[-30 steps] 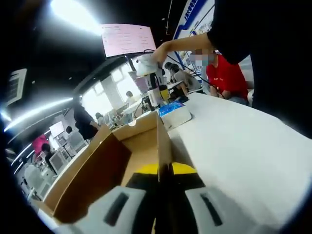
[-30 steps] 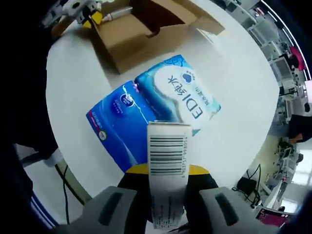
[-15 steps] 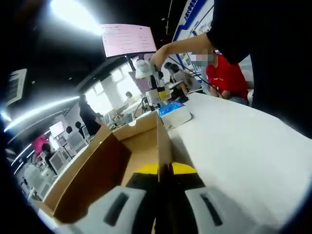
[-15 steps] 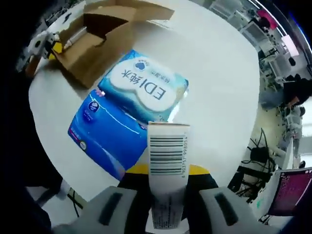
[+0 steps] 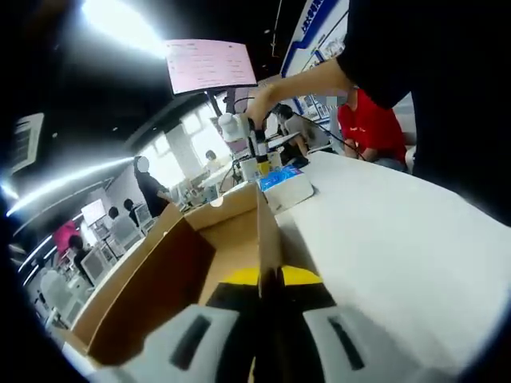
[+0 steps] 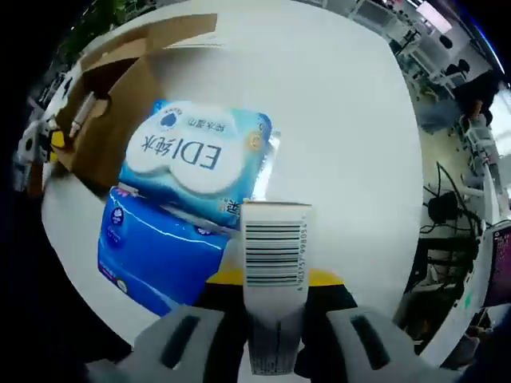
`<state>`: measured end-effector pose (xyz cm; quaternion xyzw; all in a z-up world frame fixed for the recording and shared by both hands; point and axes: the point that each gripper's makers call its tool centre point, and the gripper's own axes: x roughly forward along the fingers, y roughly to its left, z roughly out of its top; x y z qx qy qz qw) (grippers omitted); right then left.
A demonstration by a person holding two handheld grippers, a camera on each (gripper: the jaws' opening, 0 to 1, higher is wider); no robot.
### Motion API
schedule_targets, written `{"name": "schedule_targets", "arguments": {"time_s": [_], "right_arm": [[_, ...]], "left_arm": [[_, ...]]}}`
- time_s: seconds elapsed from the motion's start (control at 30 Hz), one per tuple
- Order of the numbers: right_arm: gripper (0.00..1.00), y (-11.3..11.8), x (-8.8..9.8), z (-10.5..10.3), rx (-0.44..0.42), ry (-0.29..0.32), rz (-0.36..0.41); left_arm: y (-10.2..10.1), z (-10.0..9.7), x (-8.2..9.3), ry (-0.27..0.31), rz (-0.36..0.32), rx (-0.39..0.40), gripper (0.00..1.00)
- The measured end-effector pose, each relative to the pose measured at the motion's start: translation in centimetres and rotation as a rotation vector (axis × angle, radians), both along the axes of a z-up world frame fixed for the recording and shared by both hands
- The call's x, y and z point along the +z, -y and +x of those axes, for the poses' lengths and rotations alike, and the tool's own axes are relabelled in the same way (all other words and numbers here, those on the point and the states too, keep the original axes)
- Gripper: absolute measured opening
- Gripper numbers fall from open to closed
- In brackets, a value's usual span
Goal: Operate the shoe box by opening the lid, removing the specified soft item, and placing it in the target area until the item is outside and the box remains undamaged.
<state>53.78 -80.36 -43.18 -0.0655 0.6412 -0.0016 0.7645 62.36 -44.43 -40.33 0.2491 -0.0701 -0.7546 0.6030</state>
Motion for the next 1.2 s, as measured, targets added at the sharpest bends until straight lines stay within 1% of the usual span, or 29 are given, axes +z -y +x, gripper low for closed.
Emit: {"name": "schedule_targets", "arguments": {"time_s": [0.07, 0.2, 0.27, 0.37, 0.43, 0.6, 0.83, 1.2], "right_arm": [[0.22, -0.2, -0.5, 0.2, 0.009, 0.003, 0.011], [0.22, -0.5, -1.1, 0.2, -0.013, -0.005, 0.018], [0.22, -0.2, -1.4, 0.2, -0.044, -0.001, 0.022], [0.22, -0.1, -1.8, 0.3, -0.046, 0.005, 0.029], [0.22, -0.1, -2.1, 0.4, -0.063, 0.009, 0.042], [0.22, 0.0, -2.3, 0.7, -0.081, 0.026, 0.045], [0.22, 0.2, -2.6, 0.8, -0.096, 0.032, 0.046], [0.22, 0.6, -2.6, 0.9, -0.079, 0.031, 0.038]], "left_arm": [[0.0, 0.0, 0.0, 0.000, 0.000, 0.000, 0.06], [0.0, 0.0, 0.0, 0.000, 0.000, 0.000, 0.06], [0.0, 0.0, 0.0, 0.000, 0.000, 0.000, 0.06], [0.0, 0.0, 0.0, 0.000, 0.000, -0.001, 0.06], [0.0, 0.0, -0.1, 0.000, 0.001, 0.000, 0.06], [0.0, 0.0, -0.1, 0.000, 0.001, 0.000, 0.06], [-0.1, 0.0, -0.1, 0.000, 0.001, -0.001, 0.06], [0.0, 0.0, -0.1, 0.000, 0.001, -0.002, 0.06]]}}
